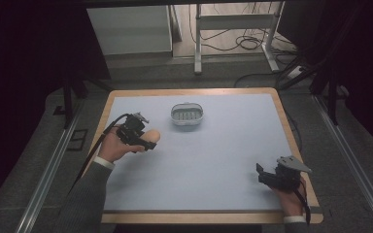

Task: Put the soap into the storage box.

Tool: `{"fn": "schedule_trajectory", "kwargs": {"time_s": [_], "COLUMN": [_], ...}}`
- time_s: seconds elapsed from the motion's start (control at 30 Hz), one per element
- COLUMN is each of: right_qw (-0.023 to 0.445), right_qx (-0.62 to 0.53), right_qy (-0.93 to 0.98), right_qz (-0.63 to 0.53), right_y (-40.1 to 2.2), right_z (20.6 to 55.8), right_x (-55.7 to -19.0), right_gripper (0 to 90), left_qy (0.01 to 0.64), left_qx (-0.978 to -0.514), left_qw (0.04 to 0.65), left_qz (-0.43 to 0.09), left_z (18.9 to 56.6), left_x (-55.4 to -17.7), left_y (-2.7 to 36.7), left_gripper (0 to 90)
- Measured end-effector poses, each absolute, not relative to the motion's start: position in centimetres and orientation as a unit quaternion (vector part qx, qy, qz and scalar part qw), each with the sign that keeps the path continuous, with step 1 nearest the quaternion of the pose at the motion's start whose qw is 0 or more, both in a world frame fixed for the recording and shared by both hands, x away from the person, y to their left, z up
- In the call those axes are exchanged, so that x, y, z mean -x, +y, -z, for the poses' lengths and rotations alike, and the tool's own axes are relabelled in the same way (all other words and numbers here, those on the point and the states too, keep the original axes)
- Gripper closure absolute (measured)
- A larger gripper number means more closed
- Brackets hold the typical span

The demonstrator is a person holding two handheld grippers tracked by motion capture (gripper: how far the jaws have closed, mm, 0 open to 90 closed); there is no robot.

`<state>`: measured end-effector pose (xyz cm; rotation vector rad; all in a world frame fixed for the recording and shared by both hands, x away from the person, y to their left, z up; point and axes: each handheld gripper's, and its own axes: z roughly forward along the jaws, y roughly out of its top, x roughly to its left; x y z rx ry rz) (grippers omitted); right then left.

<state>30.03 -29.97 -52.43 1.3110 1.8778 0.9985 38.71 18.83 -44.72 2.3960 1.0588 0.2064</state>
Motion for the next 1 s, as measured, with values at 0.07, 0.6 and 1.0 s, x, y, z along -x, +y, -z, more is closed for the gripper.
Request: {"fn": "schedule_trajectory", "kwargs": {"time_s": [0.07,0.6,1.0], "right_qw": [0.316,0.318,0.314], "right_qx": [-0.498,-0.498,-0.500], "right_qy": [0.713,0.714,0.715], "right_qz": [-0.379,-0.376,-0.374], "right_y": [-30.0,-29.9,-29.9], "right_z": [52.4,52.4,52.5], "right_x": [-30.0,-30.1,-30.1], "right_gripper": [7.6,7.6,7.6], "left_qy": [0.389,0.387,0.384], "left_qx": [-0.882,-0.882,-0.882], "left_qw": [0.253,0.255,0.259], "left_qz": [-0.077,-0.079,-0.083], "left_z": [44.7,43.8,43.3], "left_x": [-38.9,-39.8,-40.6], "left_y": [18.7,18.4,17.6], "left_gripper": [32.7,32.7,32.7]}}
